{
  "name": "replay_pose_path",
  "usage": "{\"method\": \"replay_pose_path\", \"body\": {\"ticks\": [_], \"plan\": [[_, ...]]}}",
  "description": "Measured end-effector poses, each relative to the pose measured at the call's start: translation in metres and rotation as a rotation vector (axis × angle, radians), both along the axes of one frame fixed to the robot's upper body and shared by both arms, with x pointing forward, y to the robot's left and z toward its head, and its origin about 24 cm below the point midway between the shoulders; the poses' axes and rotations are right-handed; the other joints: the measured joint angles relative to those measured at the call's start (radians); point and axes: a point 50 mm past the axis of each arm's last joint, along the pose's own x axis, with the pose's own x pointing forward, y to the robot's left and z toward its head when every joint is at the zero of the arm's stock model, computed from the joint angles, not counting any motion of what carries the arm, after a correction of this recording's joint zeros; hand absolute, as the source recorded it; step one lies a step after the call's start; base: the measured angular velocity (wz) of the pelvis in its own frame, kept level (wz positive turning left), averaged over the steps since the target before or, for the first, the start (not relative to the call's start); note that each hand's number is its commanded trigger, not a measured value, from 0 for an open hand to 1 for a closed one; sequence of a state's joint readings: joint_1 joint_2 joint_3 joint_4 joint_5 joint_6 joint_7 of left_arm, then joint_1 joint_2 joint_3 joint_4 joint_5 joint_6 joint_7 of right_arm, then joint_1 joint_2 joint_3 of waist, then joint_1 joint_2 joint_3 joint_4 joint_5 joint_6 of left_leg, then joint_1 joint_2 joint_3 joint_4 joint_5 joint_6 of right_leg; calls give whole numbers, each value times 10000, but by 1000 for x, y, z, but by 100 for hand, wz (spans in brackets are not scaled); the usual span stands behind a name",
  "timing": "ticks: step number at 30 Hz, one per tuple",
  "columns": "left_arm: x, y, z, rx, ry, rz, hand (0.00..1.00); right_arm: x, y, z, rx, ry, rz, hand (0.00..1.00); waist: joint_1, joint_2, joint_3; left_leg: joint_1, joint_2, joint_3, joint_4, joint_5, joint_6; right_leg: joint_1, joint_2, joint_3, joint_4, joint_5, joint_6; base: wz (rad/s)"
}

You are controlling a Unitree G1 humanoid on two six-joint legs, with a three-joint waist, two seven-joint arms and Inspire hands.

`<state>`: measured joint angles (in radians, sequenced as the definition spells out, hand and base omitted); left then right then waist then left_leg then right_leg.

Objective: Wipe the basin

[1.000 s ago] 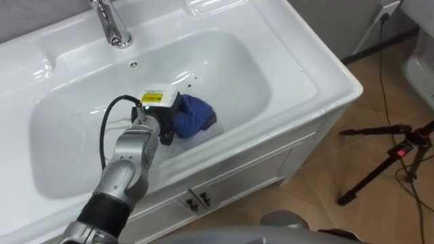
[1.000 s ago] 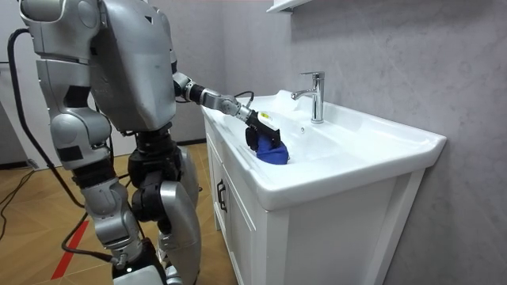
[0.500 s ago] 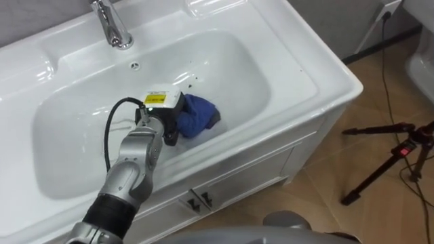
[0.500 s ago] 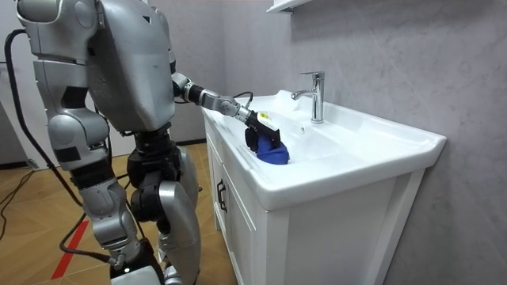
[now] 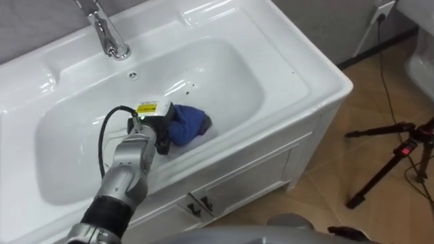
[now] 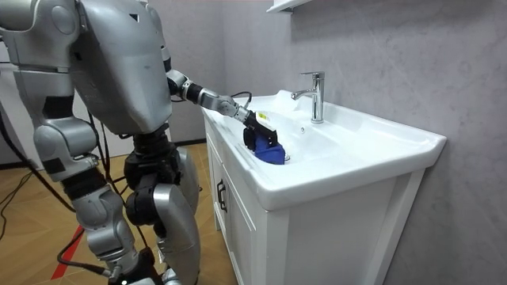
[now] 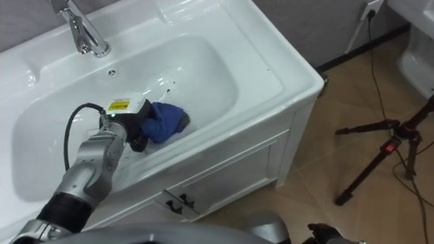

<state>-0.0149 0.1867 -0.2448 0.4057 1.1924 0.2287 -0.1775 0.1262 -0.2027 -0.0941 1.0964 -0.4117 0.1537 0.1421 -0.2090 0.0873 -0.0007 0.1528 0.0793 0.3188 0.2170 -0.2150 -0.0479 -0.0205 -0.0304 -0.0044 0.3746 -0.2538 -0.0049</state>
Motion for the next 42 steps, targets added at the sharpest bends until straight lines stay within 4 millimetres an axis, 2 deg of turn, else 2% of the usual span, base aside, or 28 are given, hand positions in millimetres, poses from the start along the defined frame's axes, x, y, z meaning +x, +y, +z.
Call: {"method": "replay_pose_path", "body": {"ticks": [4, 6, 9, 10, 14, 21, 23, 25, 27, 32, 38, 42], "plan": [[-14, 31, -5, 1598, 270, 219, 100, 4, -6, 3, -375, -82, -122, 0, -15, 15, -12, -83, 60, -56, 198, 2, -4, -134, 32, -31, 237, -87, -114, -1], [-22, 47, -9, 2386, 595, 454, 100, 4, -12, 5, -551, -44, -39, 0, -22, 102, -37, -99, 97, -63, 200, 1, -8, -159, 73, -31, 233, -95, -141, -4], [-37, 67, -14, 3435, 1151, 648, 100, 2, -23, 8, -821, 70, 12, 0, -34, 284, -125, -121, 116, -105, 197, 13, -27, -182, 88, -55, 247, -118, -180, 0], [-41, 74, -16, 3810, 1346, 590, 100, 2, -26, 10, -935, 93, 97, 0, -46, 327, -128, -98, 103, -202, 197, 23, -44, -159, 73, -86, 275, -130, -196, 0], [-50, 86, -15, 4641, 1598, 309, 100, 5, -35, 14, -1132, -124, -2, 0, -26, 493, -113, -185, 106, -220, 196, 29, -54, -176, 69, -111, 253, -134, -203, 4], [-54, 95, -14, 5062, 1788, 44, 100, 8, -50, 21, -1444, -445, -24, 0, 24, 787, -114, -409, 109, -283, 362, 29, -54, -416, 47, -112, 287, -122, -218, -4], [-57, 100, -14, 5281, 1848, -33, 100, 8, -51, 22, -1473, -457, 0, 0, 134, 852, -115, -460, 120, -317, 405, 29, -53, -531, 43, -181, 385, -133, -236, -19], [-60, 104, -15, 5435, 1927, -55, 100, 8, -51, 22, -1524, -505, 37, 0, 198, 951, -107, -546, 117, -809, 420, 29, -53, -504, 33, -374, 411, -146, -278, -11], [-61, 107, -15, 5525, 1927, -121, 100, 9, -53, 23, -1612, -623, 36, 0, 204, 987, -92, -549, 122, -891, 416, 30, -52, -496, 21, -479, 437, -172, -320, 7], [-61, 110, -14, 5623, 1612, -374, 100, 14, -55, 25, -1927, -1112, 150, 0, 217, 982, -83, -589, 136, -1034, 404, 44, -73, -481, 8, -661, 448, -215, -362, 9], [-58, 110, -12, 5693, 857, -544, 100, 13, -54, 24, -1982, -1129, 146, 0, 212, 799, 26, -570, 94, -1039, 402, 43, -76, -536, -30, -668, 606, -393, -313, 8], [-58, 111, -11, 5763, 559, -611, 100, 12, -54, 24, -1982, -1043, 172, 0, 242, 699, 47, -568, 99, -1041, 398, 62, -104, -506, -33, -701, 600, -394, -319, 4]]}}
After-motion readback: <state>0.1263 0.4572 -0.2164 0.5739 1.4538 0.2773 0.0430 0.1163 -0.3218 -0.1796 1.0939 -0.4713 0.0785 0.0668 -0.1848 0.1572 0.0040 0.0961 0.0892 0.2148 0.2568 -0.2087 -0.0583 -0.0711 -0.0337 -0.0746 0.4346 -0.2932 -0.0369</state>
